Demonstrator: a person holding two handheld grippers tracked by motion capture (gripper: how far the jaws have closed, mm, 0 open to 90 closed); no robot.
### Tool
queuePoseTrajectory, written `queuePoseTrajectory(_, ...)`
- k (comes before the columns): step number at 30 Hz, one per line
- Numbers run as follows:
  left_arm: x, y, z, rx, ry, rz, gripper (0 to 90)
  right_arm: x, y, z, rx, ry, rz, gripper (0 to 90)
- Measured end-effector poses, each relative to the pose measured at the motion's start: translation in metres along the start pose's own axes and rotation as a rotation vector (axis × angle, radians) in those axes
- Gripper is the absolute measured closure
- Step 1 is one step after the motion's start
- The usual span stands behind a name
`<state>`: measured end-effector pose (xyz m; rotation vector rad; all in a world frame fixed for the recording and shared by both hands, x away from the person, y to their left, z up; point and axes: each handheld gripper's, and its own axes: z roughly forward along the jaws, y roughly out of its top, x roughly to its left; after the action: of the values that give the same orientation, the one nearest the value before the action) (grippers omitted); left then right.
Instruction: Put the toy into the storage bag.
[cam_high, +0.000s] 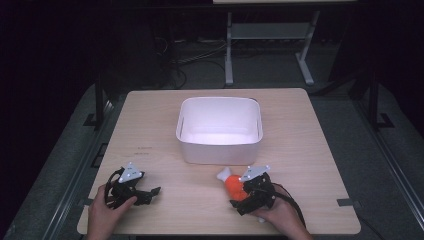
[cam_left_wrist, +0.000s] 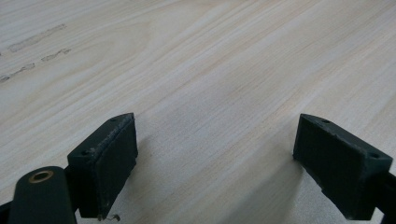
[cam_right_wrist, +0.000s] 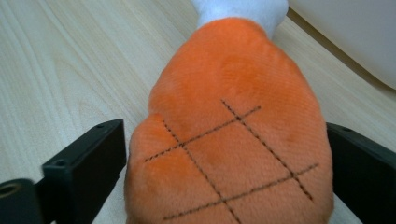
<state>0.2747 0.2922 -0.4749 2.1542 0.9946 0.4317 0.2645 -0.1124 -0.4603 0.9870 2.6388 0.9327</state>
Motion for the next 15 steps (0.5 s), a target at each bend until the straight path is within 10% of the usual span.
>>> queuePoseTrajectory(9,0.0000,0.0000,0.0000,0.000,0.000,0.000,12.9,-0.0011,-0.0008,-0.0087,-0.017,0.003,-0.019,34.4)
queuePoseTrajectory(15,0.0000,0.0000,0.0000,0.000,0.000,0.000,12.9,-0.0033,-0.0013,-0.0096,-0.017,0.023,-0.021,35.5)
